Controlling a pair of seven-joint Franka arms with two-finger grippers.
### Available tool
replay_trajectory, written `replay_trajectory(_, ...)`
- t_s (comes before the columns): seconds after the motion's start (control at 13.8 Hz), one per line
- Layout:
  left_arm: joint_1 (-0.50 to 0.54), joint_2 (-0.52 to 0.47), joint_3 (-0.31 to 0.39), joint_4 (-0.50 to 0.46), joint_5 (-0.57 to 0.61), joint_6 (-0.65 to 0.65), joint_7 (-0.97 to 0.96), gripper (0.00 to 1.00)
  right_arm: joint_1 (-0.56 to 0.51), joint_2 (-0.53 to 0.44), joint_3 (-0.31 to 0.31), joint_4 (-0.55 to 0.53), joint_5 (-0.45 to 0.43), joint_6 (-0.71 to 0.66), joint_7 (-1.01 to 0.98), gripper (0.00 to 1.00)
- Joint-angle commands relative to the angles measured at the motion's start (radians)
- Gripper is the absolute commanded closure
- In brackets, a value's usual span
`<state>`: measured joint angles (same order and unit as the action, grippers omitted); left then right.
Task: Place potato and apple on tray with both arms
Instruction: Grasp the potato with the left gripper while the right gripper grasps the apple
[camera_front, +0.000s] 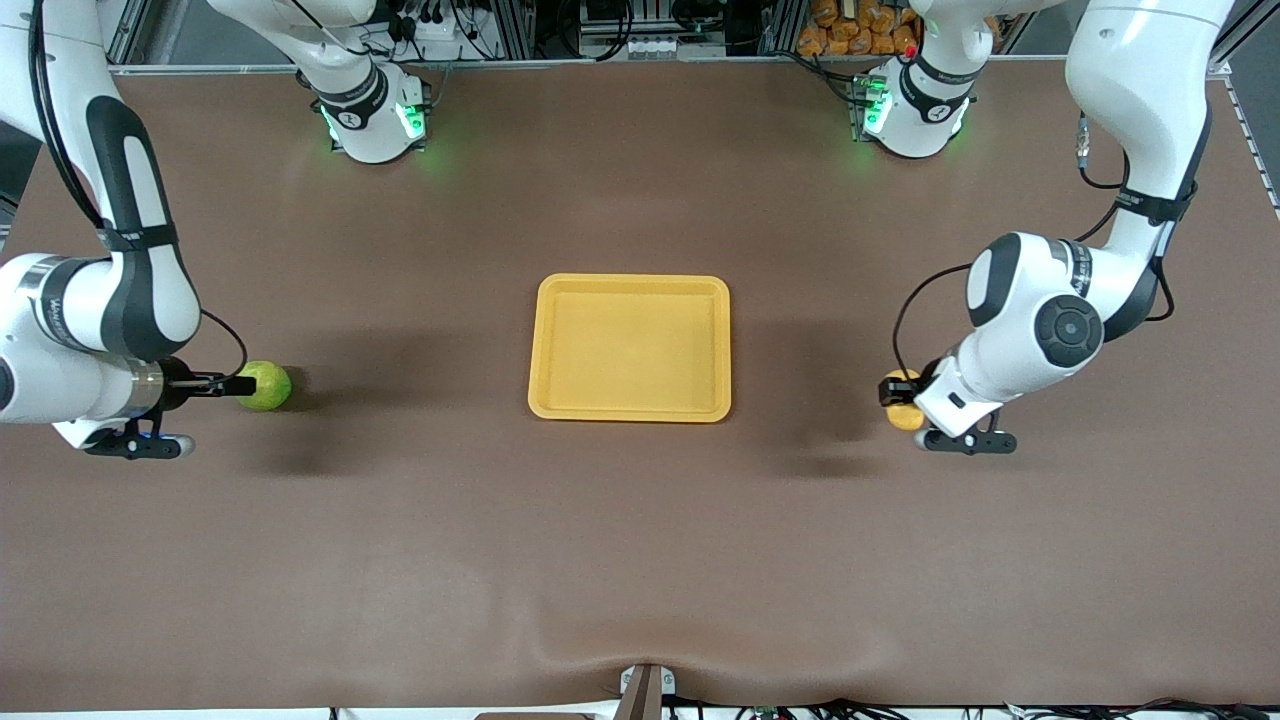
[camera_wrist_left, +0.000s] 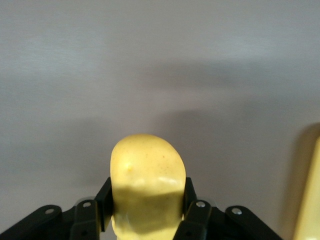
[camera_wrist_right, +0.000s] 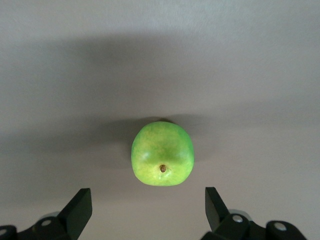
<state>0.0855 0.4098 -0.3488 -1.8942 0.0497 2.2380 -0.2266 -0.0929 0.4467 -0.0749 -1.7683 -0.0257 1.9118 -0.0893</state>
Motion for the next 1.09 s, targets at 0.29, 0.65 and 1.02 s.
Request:
replay_trajectory(0.29,-0.102,0.007,-0.098,0.049,0.015,-0.055,-0.193,1.0,-0.021,-0.016,0.012,-0.146,-0.026,0.179,-0.058,0.0)
replay_trajectory(0.65,-0.268,0.056,-0.091,0.106,0.045,-0.057,-0.391,1.0,-0.037,-0.014,0.014,-0.18,-0.026,0.233,-0.093,0.0)
replay_trajectory(1.02,-0.386,0.136,-0.09,0.149,0.148,-0.057,-0.578,1.0,-0.067,-0.011,0.014,-0.239,-0.025,0.323,-0.109,0.0)
